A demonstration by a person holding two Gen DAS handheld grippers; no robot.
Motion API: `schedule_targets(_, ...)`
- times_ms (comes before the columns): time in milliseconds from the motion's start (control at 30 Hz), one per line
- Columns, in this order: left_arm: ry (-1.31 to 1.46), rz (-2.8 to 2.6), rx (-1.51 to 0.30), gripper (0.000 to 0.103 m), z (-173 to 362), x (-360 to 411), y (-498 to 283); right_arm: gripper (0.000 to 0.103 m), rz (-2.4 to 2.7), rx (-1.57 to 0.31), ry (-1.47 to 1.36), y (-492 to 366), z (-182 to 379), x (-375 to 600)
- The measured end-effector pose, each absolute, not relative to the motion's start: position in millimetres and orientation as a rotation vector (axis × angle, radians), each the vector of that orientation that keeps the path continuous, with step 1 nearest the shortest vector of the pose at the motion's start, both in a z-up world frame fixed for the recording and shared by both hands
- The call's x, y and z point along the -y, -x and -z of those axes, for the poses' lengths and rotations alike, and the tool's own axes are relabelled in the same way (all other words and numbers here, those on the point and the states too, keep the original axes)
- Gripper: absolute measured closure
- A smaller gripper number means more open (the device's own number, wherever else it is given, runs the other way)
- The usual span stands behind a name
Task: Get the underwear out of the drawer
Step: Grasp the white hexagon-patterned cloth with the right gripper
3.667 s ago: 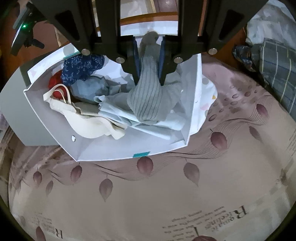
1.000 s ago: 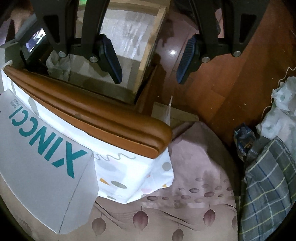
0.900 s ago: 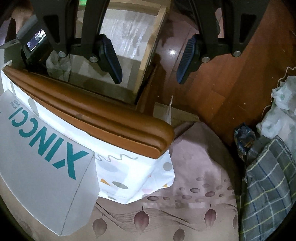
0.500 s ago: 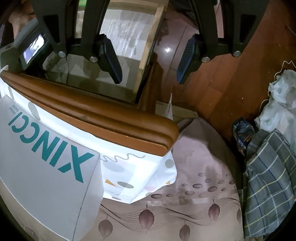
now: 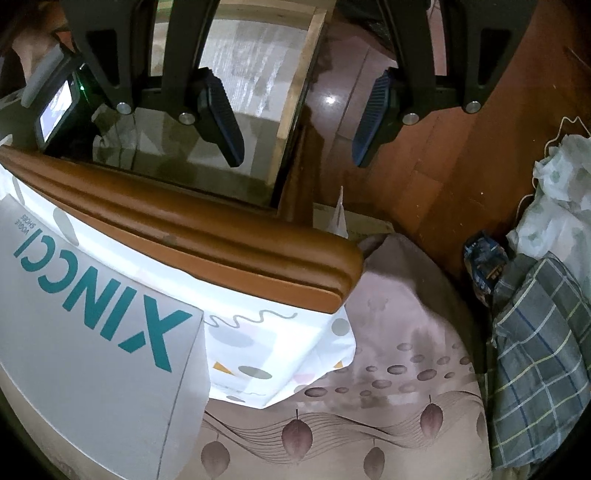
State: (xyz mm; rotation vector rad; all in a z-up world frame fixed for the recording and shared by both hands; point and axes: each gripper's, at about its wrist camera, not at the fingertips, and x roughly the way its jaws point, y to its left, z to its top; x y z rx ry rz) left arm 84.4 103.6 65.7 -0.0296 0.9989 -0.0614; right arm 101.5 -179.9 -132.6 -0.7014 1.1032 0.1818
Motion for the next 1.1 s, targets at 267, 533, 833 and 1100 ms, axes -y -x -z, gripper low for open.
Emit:
schedule_targets(267,0.022,0.066,-1.003,0.04,-65.8,-101.1,-84.8,0.073,-0.363,-1.145,0.682,-85.2,123.9,179.5)
schedule_targets(533,0.014,0.076,-1.017,0.04,-62.5,-99.2,-85.2,0.036,-0.448,-1.088,0.748,-70.8,115.0,164.8)
schedule_targets(833,0.001,0.071,-1.02,0.04,-60.7,-99.2,-86.2,0.023,-0.448,-1.091,0.718,-91.5,118.3,141.0)
schedule_targets(1100,-0.011,0.08,-1.03,0.04,-57.8,-95.7,-85.4,0.013,-0.455,-1.133,0.638,-108.5,132.4,147.7)
